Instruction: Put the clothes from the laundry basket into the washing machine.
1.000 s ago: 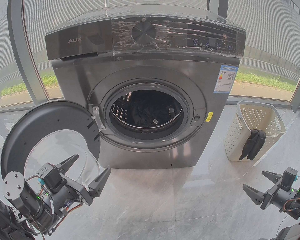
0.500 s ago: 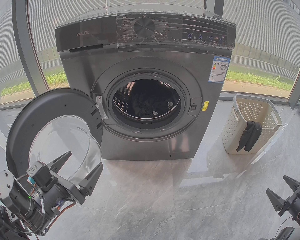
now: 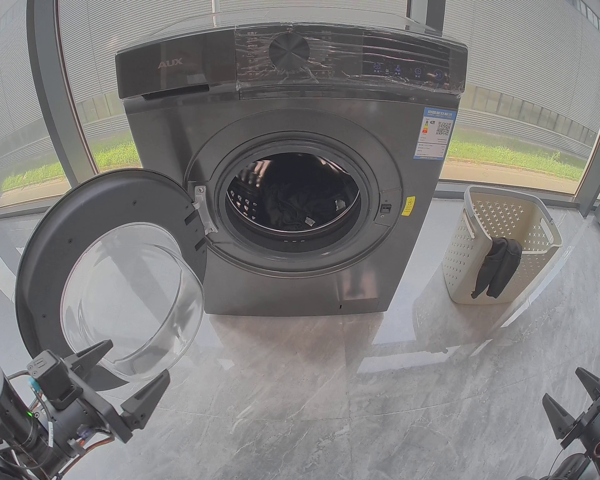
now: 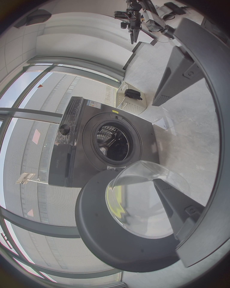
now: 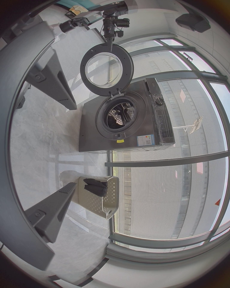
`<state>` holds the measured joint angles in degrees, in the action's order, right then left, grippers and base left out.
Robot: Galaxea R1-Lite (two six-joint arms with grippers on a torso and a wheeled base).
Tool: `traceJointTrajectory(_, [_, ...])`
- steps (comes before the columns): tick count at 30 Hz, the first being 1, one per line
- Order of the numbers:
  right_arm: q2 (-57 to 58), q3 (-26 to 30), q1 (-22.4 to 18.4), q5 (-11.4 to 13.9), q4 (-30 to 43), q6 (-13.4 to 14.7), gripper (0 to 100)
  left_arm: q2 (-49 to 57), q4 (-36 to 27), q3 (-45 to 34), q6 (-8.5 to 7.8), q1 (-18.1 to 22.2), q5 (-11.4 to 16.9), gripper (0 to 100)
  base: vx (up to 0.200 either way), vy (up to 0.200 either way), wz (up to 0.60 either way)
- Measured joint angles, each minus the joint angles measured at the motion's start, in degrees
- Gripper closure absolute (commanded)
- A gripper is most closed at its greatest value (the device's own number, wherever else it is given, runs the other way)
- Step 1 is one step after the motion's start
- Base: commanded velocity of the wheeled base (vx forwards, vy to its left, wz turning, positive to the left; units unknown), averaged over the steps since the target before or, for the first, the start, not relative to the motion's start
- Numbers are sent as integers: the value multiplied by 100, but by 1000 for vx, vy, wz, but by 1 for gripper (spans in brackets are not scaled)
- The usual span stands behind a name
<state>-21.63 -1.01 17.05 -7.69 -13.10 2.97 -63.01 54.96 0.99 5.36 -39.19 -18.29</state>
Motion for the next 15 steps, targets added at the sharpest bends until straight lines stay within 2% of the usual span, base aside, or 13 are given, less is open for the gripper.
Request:
traceJointTrajectory(4, [485,0,-217,80,391,-60,0,852,-930,0,95,226,9,0,0,0,0])
traceJointTrajectory(9, [1050,0,-549,178,747,-176,0,1822,-1708,0,163,673,9,0,0,0,0])
traceJointTrajectory(15, [1480,0,-780,179,920,-208,0,2793,-2567,0,177,1312,12,0,0,0,0])
